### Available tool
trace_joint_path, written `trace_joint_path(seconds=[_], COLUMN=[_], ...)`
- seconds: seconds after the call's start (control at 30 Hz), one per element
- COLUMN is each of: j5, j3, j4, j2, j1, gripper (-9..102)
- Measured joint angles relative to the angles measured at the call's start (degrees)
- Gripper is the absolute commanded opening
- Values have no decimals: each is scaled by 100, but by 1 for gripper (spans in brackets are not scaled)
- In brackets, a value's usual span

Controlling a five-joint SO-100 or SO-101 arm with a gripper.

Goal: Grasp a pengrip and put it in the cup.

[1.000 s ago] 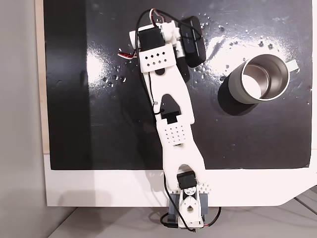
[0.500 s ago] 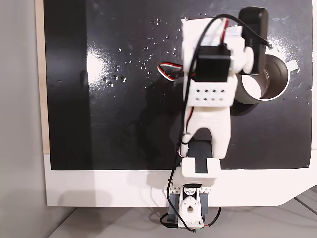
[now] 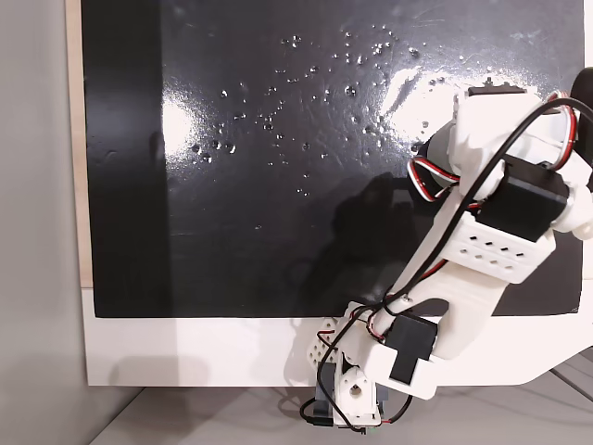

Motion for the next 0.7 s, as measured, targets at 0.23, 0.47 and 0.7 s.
trace_joint_path(seconds=[0.23, 0.47, 0.7], j5=[-606, -879, -861], j3=[747, 958, 958], j4=[0, -132, -211], j2=[246, 246, 229], j1=[527, 993, 1160], gripper=[0, 0, 22])
